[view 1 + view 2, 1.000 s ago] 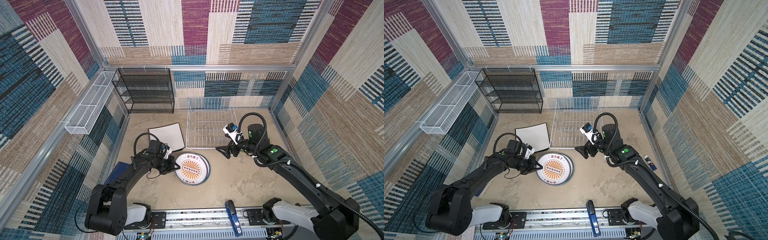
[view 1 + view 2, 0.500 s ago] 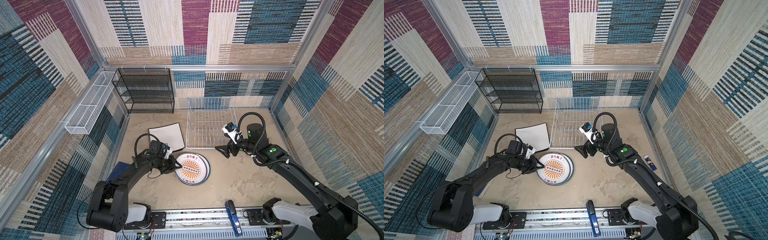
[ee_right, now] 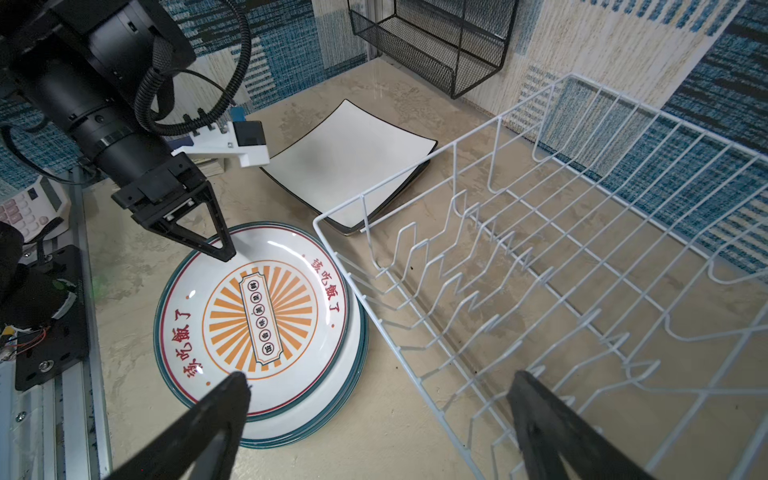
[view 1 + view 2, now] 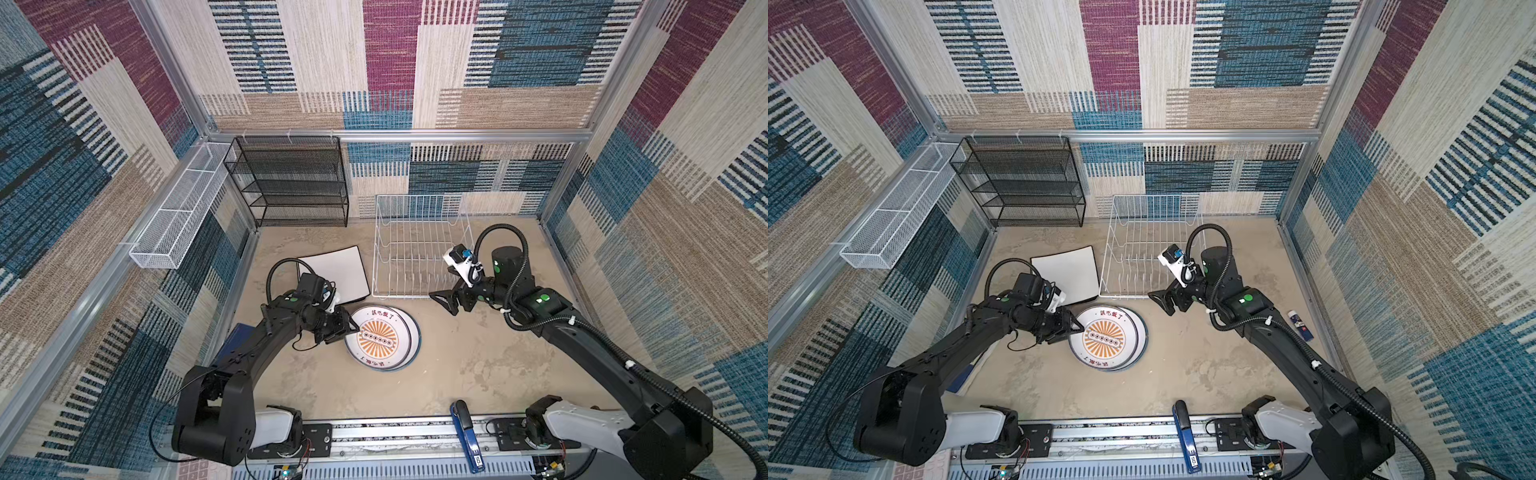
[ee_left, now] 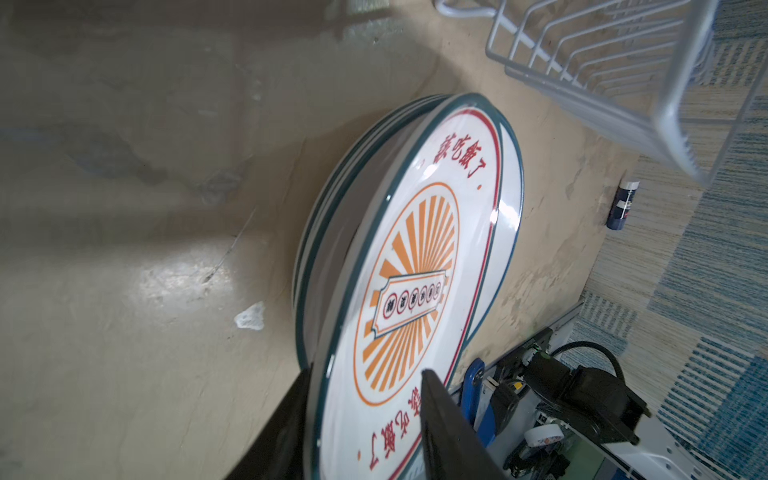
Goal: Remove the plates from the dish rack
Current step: 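Open the left gripper and lift it off the stacked plates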
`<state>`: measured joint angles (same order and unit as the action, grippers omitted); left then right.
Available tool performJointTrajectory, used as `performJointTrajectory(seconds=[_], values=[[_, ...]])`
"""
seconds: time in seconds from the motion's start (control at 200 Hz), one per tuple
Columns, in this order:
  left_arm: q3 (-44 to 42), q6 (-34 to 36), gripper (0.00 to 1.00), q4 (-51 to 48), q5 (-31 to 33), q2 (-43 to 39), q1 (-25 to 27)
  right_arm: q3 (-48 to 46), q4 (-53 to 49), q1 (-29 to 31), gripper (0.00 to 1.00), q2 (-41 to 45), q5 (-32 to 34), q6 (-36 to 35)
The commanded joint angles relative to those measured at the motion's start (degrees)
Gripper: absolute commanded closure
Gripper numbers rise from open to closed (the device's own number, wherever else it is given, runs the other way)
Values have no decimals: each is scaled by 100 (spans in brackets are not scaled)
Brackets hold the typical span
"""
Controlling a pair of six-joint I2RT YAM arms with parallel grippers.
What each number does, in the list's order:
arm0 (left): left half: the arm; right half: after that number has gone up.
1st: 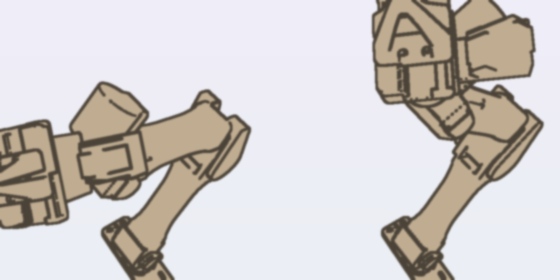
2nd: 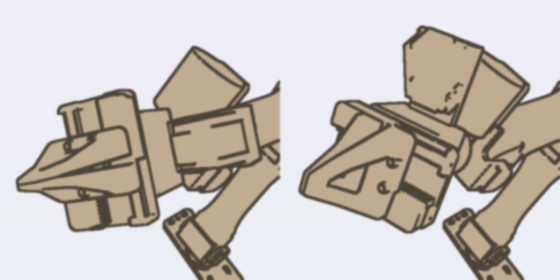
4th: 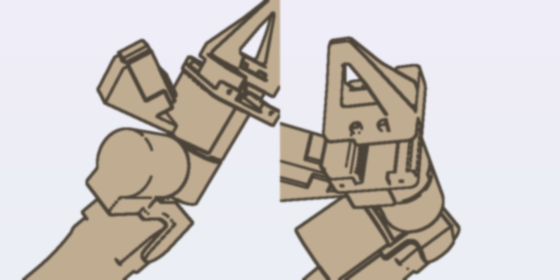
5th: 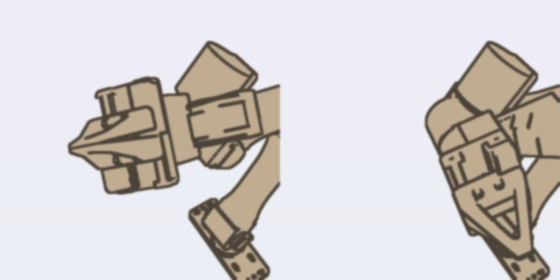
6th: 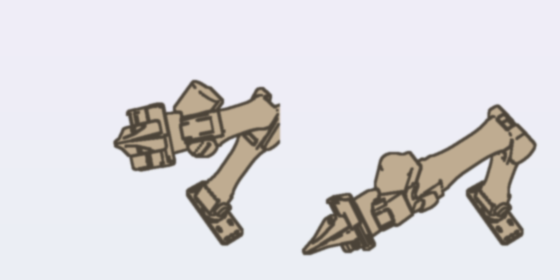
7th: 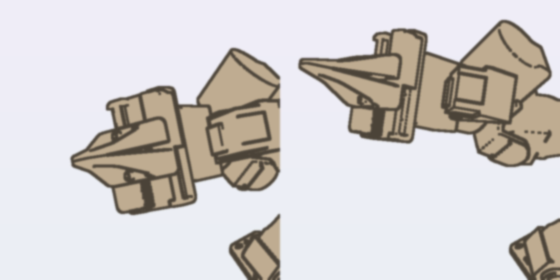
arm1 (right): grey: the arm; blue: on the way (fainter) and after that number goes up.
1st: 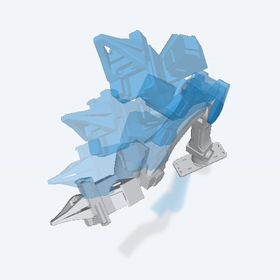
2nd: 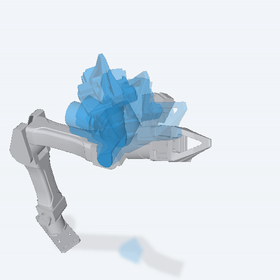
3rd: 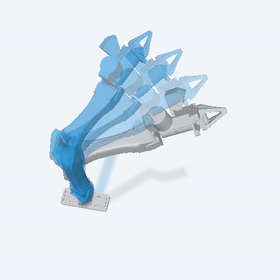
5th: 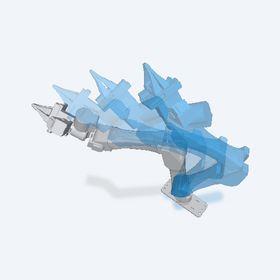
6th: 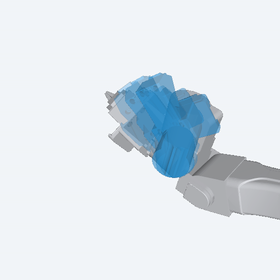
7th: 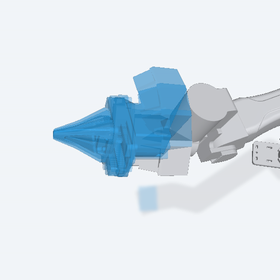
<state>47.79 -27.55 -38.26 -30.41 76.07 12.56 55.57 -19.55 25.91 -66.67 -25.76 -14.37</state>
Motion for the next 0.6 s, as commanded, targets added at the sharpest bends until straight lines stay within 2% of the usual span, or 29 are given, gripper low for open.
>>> performJointTrajectory(seconds=[0.0, 0.366, 0.596], values=[[77, 241, 57, -325, 221, 11, 9, 84, 101, 10, 1, -54, 28, 18], [251, 296, 65, -321, 197, 344, 146, 51, 128, 10, 1, -118, 18, 29], [292, 267, 64, -320, 248, 369, 186, 26, 137, 10, 1, -105, 38, 40]])
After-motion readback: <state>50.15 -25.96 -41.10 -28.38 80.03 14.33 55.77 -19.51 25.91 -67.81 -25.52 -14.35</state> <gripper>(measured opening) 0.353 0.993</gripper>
